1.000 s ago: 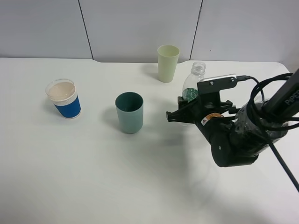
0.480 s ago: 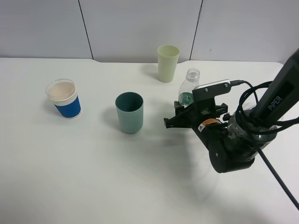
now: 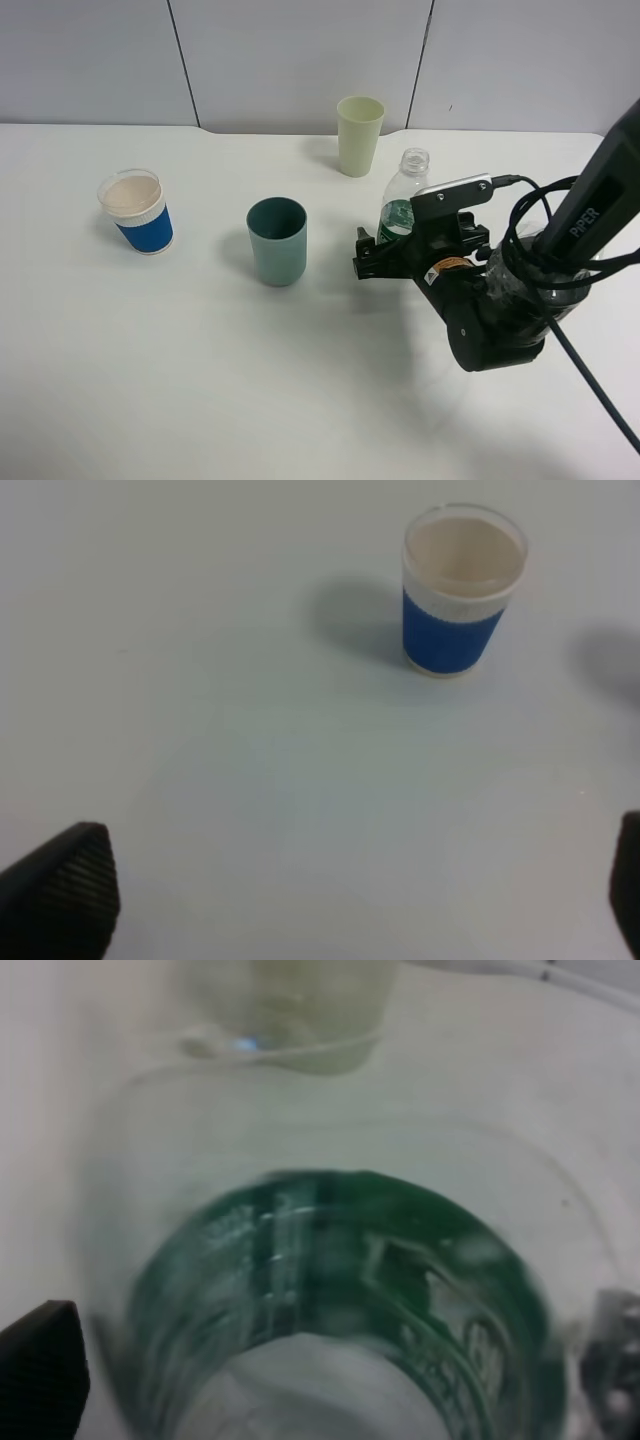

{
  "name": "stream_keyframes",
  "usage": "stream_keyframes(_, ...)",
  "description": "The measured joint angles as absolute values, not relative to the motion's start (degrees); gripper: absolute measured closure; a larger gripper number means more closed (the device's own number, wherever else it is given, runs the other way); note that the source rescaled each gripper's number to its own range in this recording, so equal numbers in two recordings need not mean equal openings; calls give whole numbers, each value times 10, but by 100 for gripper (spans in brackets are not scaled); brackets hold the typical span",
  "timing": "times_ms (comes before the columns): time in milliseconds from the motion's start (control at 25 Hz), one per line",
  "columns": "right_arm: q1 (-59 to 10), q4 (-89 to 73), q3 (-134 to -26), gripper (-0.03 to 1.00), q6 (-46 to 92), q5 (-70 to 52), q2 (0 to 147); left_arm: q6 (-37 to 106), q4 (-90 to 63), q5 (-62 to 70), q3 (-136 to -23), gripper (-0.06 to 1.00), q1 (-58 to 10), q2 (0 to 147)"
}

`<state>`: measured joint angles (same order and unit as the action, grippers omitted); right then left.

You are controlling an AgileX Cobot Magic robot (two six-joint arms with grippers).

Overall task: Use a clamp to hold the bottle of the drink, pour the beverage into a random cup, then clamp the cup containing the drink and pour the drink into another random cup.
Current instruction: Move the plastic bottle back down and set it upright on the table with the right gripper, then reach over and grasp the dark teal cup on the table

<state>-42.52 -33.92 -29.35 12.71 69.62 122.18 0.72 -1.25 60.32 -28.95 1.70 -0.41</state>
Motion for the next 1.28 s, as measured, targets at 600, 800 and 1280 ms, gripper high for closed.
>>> stream_keyframes(600,-425,-354,-292,-3,132,687,1079,7,-12,603,-289,-6,17,-4)
stream_keyframes(800,-425,-385,-292,-3,235,675,1003,7,-12,603,-289,-6,17,-4)
stream_keyframes(1280,-400,-422,-291,-3,585,648,837,7,-12,603,-289,-6,17,-4)
